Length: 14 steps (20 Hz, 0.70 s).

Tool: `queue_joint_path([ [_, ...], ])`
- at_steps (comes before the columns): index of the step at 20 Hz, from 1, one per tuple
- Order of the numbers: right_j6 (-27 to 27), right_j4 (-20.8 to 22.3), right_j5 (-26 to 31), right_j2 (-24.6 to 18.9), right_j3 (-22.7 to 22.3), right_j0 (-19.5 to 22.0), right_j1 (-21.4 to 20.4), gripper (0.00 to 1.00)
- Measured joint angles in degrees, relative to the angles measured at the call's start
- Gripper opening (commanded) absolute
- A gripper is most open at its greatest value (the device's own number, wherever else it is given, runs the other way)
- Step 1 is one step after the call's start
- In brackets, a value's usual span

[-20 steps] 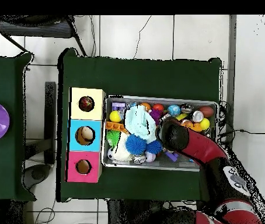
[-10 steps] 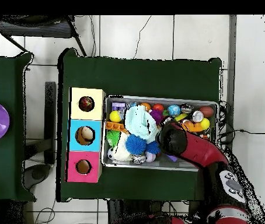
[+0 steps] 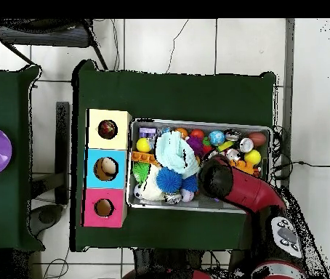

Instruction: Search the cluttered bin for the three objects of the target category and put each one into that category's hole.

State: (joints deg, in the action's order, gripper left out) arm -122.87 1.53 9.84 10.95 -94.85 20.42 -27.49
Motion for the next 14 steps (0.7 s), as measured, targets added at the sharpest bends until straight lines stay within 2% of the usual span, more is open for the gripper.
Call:
queue_joint_path([
  [14,0.0,-0.3,-0.1,1.3,-0.1,-1.0,1.0,1.00],
])
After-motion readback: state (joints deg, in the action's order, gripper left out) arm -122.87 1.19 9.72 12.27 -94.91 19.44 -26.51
